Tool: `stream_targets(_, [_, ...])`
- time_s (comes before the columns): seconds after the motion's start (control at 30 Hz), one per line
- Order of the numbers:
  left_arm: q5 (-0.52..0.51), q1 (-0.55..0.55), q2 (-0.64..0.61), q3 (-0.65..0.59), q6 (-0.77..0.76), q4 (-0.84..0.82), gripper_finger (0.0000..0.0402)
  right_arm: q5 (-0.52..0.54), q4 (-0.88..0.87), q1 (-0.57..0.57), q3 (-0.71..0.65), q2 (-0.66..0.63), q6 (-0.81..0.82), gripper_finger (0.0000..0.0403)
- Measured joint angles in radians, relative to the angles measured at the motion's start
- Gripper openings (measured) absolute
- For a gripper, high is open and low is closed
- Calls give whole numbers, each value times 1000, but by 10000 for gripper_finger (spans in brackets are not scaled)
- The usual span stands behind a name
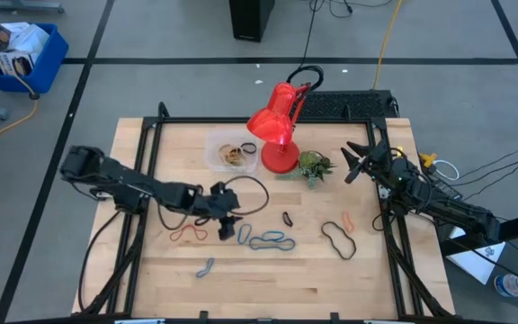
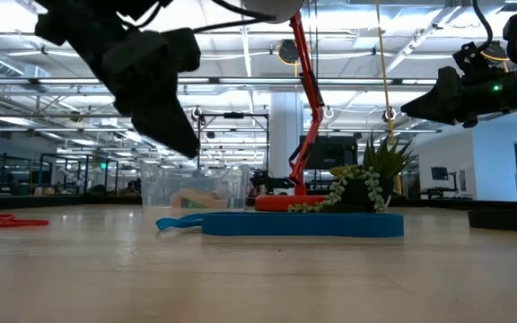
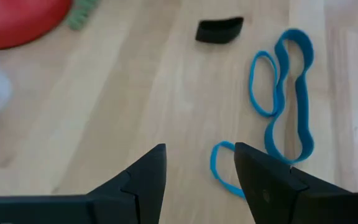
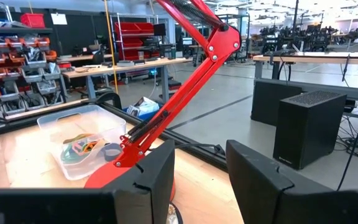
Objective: Pick and place rubber bands into bin
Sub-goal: Put the blue rubber band into the transparent bin
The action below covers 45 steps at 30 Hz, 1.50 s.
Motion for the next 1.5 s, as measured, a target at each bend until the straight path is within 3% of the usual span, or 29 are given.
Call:
stream_targets(0.3, [10, -28, 176, 0, 16, 144, 191, 0, 0, 0, 0, 0, 15, 141])
stream_targets(0.57, [13, -28, 262, 0, 9, 174, 191, 0, 0, 0, 0, 3, 15, 141])
stream_targets(1.27, [19, -28, 280, 2, 5, 178, 190, 0, 0, 0, 0, 4, 15, 141])
stream_targets(1.5, [19, -26, 281, 0, 9, 196, 132, 0, 0, 0, 0, 4, 15, 141])
